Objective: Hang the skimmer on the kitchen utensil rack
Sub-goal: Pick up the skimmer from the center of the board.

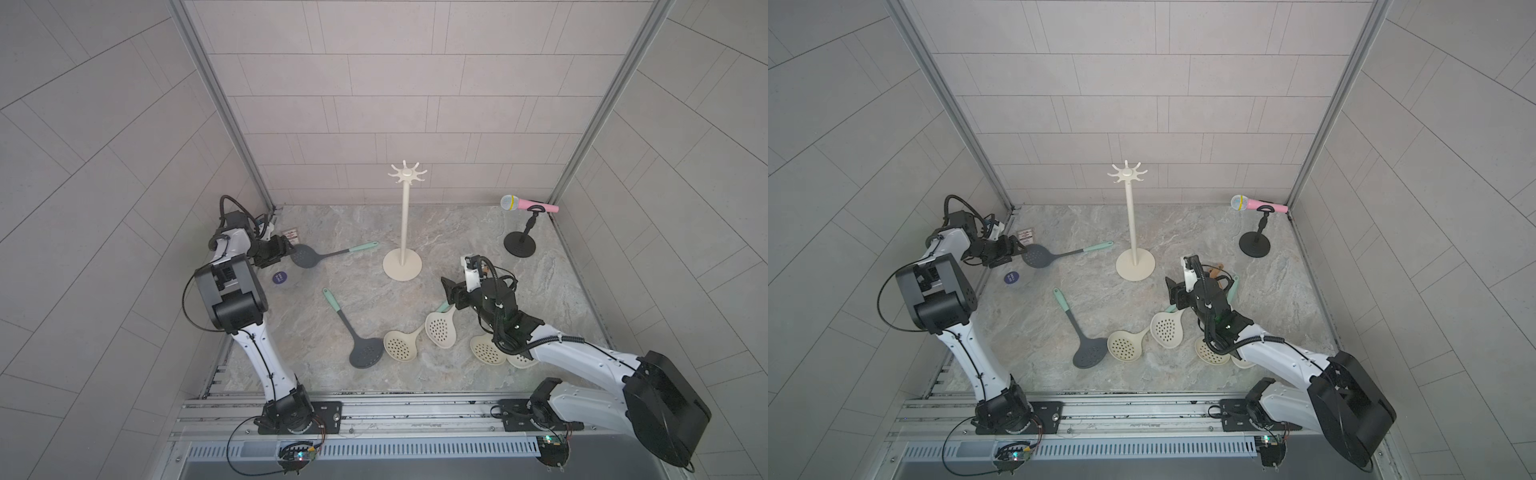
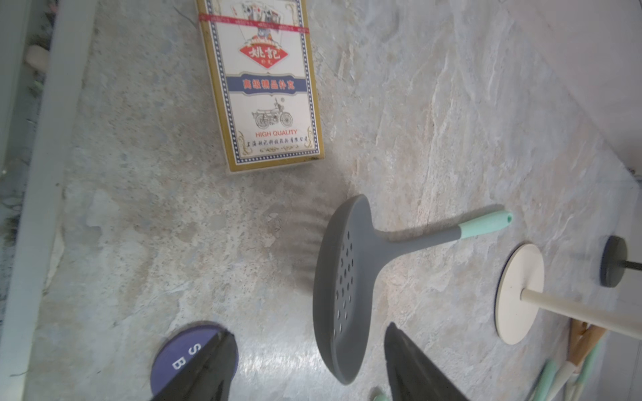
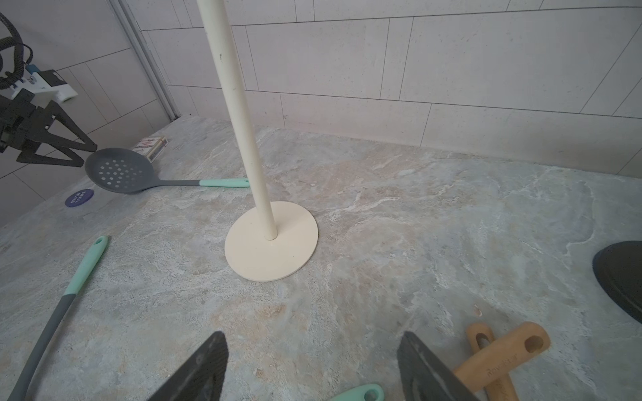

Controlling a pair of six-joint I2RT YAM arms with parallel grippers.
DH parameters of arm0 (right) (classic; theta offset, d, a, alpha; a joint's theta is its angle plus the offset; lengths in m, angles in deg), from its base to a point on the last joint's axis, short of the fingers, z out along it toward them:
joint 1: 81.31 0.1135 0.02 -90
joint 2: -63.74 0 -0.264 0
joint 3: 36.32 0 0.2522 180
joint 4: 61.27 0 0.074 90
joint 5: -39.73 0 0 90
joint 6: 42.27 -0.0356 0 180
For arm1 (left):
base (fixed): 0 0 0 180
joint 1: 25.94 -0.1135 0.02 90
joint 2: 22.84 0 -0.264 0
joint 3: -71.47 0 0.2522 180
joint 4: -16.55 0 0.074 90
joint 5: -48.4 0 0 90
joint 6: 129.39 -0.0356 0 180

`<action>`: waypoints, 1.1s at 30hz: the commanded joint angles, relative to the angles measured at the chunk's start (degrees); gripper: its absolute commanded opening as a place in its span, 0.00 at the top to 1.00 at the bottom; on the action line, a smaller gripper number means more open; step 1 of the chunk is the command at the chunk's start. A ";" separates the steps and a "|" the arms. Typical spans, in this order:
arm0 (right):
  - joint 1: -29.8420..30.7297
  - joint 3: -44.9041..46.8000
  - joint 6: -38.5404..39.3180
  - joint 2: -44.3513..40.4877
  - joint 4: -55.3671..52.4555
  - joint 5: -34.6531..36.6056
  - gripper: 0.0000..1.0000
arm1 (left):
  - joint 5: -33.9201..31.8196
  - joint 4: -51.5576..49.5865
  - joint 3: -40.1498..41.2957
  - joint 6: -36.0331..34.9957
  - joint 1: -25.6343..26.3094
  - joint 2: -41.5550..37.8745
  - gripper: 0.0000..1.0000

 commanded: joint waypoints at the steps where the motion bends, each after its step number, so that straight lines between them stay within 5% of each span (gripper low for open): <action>1: 0.36 0.07 -0.42 -1.02 -1.42 1.10 0.22 | 2.23 -0.15 -2.04 0.92 -0.11 2.51 0.34; 7: 0.35 -0.07 -0.33 -0.59 -1.48 1.47 0.21 | 3.51 -0.04 -2.16 0.36 0.22 3.84 0.39; 15: 0.37 -0.11 -0.59 0.90 -0.84 0.93 0.22 | 3.74 0.13 -2.46 -0.27 0.70 5.07 0.61; 22: 0.41 -1.51 -0.13 0.78 -4.08 0.52 0.22 | 4.33 0.31 -4.43 1.30 0.68 6.57 0.98; 33: 1.21 -1.21 -2.17 -8.28 -12.50 -0.21 0.22 | 9.52 -0.17 -2.93 3.45 -0.77 3.75 1.00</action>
